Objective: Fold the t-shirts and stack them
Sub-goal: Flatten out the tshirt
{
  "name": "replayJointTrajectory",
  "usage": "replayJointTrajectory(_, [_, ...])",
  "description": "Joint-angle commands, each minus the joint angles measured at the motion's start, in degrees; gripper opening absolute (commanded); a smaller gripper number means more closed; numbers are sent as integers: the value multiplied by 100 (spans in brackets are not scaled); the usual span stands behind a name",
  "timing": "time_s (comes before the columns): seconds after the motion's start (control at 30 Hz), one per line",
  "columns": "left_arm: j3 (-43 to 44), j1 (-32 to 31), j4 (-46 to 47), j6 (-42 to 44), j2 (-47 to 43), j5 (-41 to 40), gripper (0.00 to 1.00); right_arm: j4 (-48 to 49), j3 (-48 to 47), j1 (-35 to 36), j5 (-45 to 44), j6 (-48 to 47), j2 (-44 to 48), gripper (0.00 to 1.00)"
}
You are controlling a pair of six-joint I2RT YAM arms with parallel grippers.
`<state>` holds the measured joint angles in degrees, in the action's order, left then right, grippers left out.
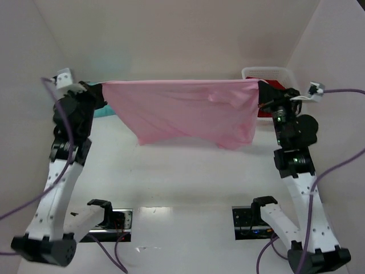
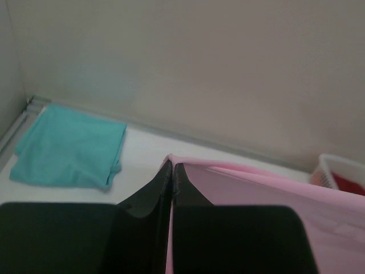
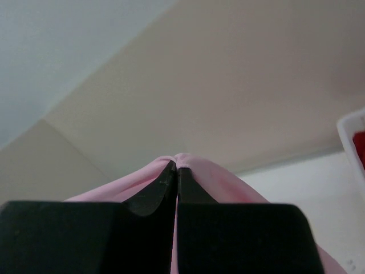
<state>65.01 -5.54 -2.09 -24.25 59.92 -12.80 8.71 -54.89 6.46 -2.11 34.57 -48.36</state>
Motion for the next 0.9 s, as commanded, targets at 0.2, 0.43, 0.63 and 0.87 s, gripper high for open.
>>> replayJointTrajectory(0.2, [1117, 27, -116, 368, -1615, 339, 0, -713, -1655, -136, -62, -327, 556, 0])
replayJointTrajectory(0.43, [1847, 27, -169, 799, -1615, 339, 0, -695, -2210, -136, -246, -669, 749, 0])
replayJointTrajectory(0.63, [2682, 27, -389, 1107, -1106, 506, 0, -933, -2255, -136, -212, -723, 871, 0])
replayJointTrajectory(0.87, [2578, 27, -99, 1397, -982, -55, 0, -795, -1746, -136, -756, -592, 984, 0])
